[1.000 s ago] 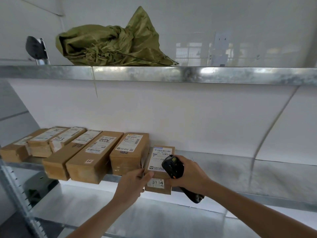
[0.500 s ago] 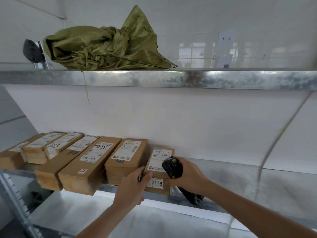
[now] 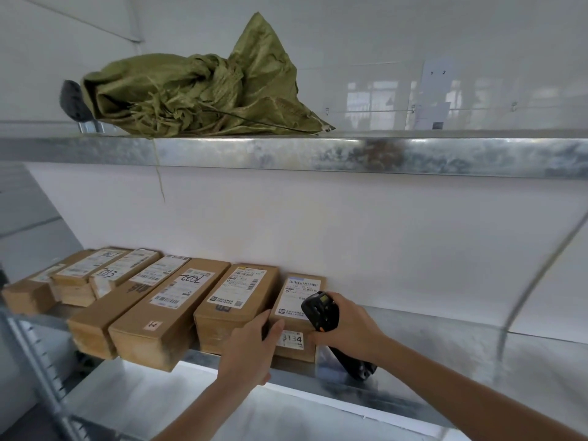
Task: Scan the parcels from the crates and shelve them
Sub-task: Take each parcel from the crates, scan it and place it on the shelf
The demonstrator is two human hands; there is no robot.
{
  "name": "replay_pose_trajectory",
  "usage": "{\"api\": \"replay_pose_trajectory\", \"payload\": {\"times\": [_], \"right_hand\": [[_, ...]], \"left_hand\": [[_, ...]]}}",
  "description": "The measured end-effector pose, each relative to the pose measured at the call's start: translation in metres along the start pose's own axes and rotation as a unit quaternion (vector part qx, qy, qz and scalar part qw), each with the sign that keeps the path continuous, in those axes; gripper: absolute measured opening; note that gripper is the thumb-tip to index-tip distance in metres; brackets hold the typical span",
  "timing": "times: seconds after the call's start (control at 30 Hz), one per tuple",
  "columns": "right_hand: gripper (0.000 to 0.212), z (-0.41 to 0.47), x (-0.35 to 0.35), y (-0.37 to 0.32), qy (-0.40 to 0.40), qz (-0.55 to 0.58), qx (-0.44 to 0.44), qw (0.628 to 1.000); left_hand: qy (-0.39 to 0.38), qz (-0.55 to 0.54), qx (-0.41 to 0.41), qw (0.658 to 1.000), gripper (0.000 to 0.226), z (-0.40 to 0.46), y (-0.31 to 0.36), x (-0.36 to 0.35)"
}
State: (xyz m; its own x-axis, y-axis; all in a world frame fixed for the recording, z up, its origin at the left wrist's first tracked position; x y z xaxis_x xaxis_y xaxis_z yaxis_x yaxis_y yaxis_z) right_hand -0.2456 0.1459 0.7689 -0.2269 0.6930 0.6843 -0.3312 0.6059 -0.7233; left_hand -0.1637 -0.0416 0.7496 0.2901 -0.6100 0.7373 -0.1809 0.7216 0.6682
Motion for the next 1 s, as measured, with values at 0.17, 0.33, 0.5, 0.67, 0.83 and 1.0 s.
{"api": "replay_pose_trajectory", "payload": {"times": [0.17,0.33,0.5,0.67,0.83,1.0], "right_hand": [[0.089,-0.001,0.002,0.001,0.000,-0.002,0.009,1.000],[0.089,-0.014,0.010,0.001,-0.002,-0.019,0.018,1.000],[0.087,-0.033,0.030,-0.010,0.005,-0.032,0.030,0.999],[0.095,-0.057,0.040,-0.050,0.011,-0.043,0.058,0.997],[0.086,-0.076,0.011,-0.119,-0.013,-0.043,0.116,0.992],[0.086,-0.090,-0.068,-0.208,-0.062,-0.037,0.169,0.983]], "left_hand": [[-0.002,-0.013,0.002,1.000,0.043,0.000,0.001,-0.002],[0.000,0.004,-0.014,1.000,0.057,-0.017,0.013,0.010],[0.018,0.026,-0.025,0.999,0.052,-0.033,0.020,0.032],[0.035,0.081,-0.044,0.995,0.057,-0.052,0.014,0.063],[0.111,0.072,-0.065,0.989,0.040,-0.087,-0.002,0.126],[0.141,0.075,-0.010,0.987,0.038,-0.134,-0.077,0.207]]}}
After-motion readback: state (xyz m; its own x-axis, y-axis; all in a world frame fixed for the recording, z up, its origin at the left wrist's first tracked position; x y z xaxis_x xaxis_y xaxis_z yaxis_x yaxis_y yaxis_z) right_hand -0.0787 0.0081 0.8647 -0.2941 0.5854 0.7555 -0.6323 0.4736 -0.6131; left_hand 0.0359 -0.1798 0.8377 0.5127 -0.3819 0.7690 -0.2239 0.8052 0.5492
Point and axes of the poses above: each hand's wrist, its own z-axis towards the middle knuckle, its own x-axis out of the back of the hand, y = z × x, the point moved 8 cm from there along z, towards the middle knuckle, and after that the axes turned 5 degrees about z, right-handed, at the moved point
